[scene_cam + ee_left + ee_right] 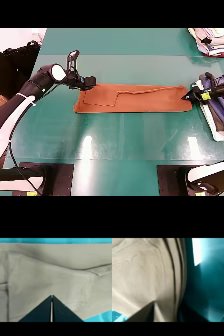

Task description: Fold the shirts.

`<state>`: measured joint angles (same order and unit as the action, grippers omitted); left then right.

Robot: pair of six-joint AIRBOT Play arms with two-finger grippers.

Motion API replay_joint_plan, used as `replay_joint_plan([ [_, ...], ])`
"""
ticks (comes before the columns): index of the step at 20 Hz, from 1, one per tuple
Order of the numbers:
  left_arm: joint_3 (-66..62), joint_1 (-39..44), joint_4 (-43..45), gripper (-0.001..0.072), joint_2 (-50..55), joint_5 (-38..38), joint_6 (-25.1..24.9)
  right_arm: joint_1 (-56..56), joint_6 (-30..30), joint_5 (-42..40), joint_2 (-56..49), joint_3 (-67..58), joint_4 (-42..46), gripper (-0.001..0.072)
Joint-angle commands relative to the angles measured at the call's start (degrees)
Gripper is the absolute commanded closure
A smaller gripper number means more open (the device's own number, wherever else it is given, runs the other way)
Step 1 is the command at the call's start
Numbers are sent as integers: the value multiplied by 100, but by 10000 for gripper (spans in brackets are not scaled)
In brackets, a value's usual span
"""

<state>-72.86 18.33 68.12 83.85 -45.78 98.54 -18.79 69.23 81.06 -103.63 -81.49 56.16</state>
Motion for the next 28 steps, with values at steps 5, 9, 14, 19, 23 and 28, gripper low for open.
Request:
replay_joint_plan([
  [5, -472, 61, -1585, 684, 608, 192, -859, 177, -280, -133, 492, 42, -85, 699],
  [9, -1604, 546, -1580, 684, 1547, -33, -903, 289, -284, -133, 1228, 42, -1283, 699],
  [14, -2520, 1043, -1580, 684, 2470, -459, -903, 1084, -280, -101, 1803, -116, -2214, 699],
  [19, -2522, 1215, -1587, 684, 2785, -463, -901, 2146, 109, -72, 1799, -1207, -2208, 699],
  [23, -2518, 1217, -1801, 683, 2935, -463, -903, 2839, 190, -179, 1799, -1661, -2212, 699],
  [28, -2605, 1207, -1880, 683, 2933, -577, -1224, 3434, 179, -372, 1799, -1803, -2208, 699],
])
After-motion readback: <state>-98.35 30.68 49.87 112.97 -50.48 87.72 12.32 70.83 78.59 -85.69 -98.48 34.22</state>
